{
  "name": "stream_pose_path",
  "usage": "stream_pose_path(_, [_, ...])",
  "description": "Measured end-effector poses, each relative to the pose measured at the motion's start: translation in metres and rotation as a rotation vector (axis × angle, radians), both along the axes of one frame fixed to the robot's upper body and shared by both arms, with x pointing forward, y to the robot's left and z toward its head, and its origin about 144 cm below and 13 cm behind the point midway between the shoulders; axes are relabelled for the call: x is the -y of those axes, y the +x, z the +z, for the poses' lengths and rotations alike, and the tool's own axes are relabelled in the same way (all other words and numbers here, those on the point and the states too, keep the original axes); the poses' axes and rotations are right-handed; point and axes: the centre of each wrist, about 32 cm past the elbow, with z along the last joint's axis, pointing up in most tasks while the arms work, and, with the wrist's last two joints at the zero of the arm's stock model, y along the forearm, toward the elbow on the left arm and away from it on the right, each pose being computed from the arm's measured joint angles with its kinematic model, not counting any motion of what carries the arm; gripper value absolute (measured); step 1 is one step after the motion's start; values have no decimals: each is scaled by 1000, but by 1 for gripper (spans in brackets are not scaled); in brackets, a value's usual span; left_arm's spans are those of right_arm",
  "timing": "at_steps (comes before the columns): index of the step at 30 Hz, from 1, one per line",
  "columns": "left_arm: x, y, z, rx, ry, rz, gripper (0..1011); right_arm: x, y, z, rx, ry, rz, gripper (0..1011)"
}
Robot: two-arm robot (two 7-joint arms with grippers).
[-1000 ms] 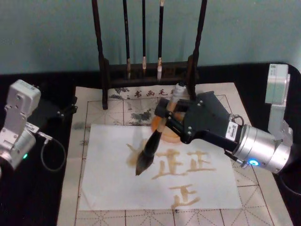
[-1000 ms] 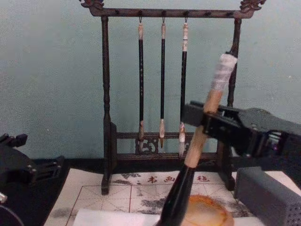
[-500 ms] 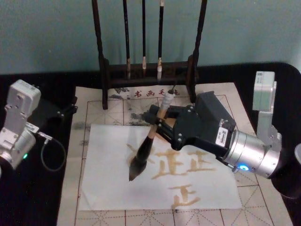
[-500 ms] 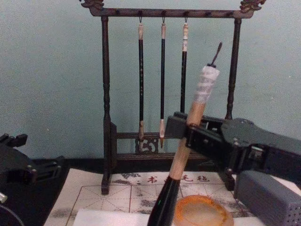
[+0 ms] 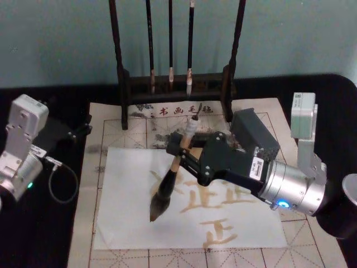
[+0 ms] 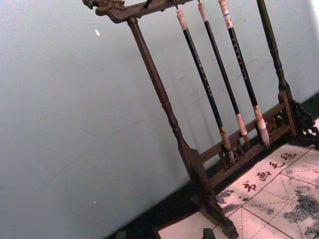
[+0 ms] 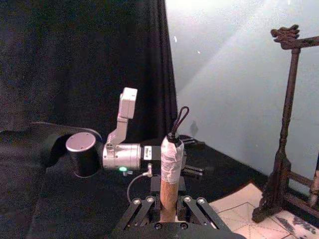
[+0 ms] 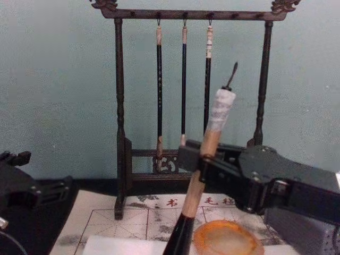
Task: Pick up the brush from the inkstone, write on the paper, then place the brush back to its original position.
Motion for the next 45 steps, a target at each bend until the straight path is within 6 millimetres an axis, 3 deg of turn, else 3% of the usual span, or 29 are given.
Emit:
stream_pose_path(17, [0, 0, 0, 0, 0, 0, 1001, -5, 0, -4, -3, -16, 10, 189])
stream_pose_path(45, [0, 0, 0, 0, 0, 0, 1001, 4, -3, -9, -7, -40, -2, 189])
